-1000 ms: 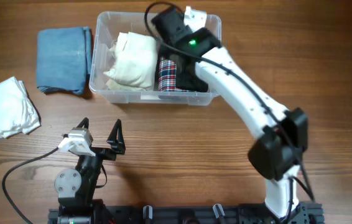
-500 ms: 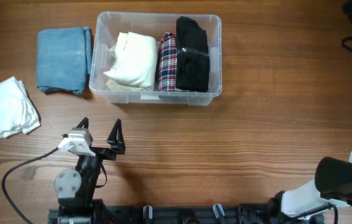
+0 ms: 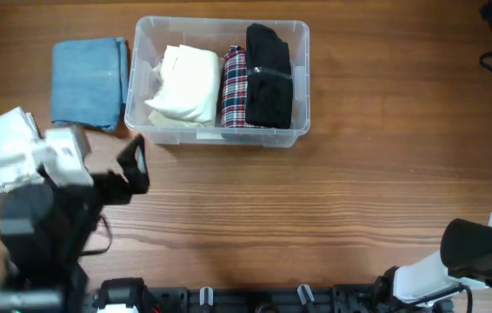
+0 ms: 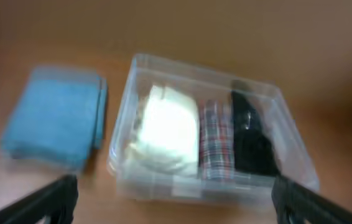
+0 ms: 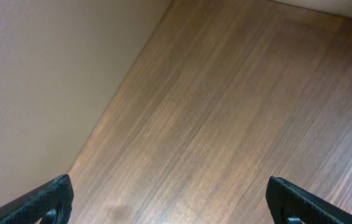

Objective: Pack container
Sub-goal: 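Reach the left gripper to the blue denim cloth and grasp it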

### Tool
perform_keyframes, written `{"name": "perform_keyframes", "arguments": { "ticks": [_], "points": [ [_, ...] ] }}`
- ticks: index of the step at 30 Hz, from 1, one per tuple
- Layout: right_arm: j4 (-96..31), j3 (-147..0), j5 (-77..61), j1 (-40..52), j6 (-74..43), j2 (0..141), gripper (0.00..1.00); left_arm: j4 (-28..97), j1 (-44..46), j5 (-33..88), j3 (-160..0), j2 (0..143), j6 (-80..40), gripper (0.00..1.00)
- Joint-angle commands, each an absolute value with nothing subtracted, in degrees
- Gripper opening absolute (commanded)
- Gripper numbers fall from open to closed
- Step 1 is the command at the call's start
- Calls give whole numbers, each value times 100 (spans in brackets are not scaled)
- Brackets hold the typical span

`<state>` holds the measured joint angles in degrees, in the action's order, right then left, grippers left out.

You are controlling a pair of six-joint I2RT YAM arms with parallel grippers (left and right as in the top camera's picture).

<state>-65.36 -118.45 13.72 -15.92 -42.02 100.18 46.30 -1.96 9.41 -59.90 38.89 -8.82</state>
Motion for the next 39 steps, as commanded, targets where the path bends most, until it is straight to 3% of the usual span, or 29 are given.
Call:
{"name": "perform_keyframes", "arguments": {
  "ticks": [1,3,6,10,12,17,20,24,32,39],
  "points": [
    [-6519,-11837,1361,-1584,-4257,10003,100,6062,-215,987,-8444,5590,-797,100],
    [-6521,-11837,1361,-1584,-4259,10005,100,6711,-215,1441,-9371,6195,-790,100],
    [-6519,-11837,1361,-1584,-4259,10005,100,6477,-215,1459,-9592,6388,-790,100],
    [-6521,-11837,1361,-1581,-4257,10005,100,6112,-329,-495,-9592,6796,-1269,100],
    [-6519,-11837,1361,-1584,-4257,10003,100,6108,-609,-502,-9592,7299,-1269,100],
    [-6519,-11837,1361,-1577,-4259,10005,100,5666,-1846,1135,-9592,8866,-1284,100],
    [-6521,-11837,1361,-1579,-4259,10005,100,5354,-2770,2808,-9590,9404,-202,100],
    [-6521,-11837,1361,-1577,-4259,10005,100,4810,-3577,2985,-9590,10409,161,100],
    [-6519,-11837,1361,-1577,-4257,10003,100,4042,-3675,3795,-9590,12243,1212,100],
    [-6521,-11837,1361,-1577,-4259,10005,100,3201,-3583,3942,-9590,12803,2084,100]
  ]
}}
